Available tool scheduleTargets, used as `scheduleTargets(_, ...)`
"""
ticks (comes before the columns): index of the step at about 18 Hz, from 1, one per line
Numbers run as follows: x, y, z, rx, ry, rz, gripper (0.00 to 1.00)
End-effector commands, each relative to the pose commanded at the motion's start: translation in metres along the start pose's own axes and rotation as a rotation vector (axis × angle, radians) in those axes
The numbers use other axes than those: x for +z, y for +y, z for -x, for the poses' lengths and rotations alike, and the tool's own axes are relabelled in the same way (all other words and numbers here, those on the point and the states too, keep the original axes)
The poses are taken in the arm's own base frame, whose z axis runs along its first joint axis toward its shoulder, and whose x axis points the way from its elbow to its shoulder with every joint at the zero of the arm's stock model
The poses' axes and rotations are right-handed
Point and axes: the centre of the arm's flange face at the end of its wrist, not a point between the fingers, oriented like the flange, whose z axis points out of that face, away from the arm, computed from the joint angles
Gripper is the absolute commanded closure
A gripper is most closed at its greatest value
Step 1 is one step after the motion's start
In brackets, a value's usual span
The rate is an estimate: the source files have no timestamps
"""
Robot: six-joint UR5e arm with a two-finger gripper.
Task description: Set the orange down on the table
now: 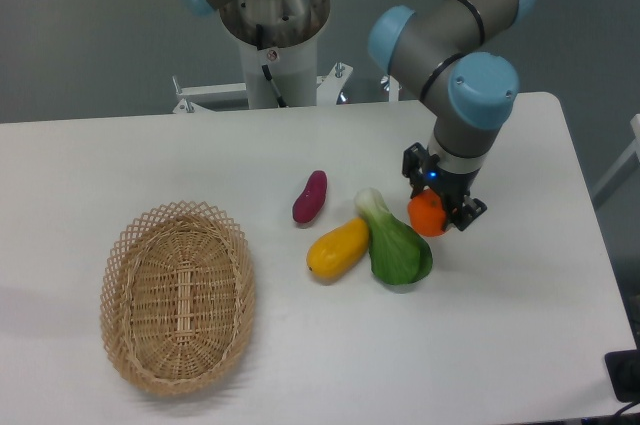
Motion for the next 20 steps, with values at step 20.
scheduleTargets(20,0.031,0.006,-0.013,-0.027,0.027,0.002,0.25)
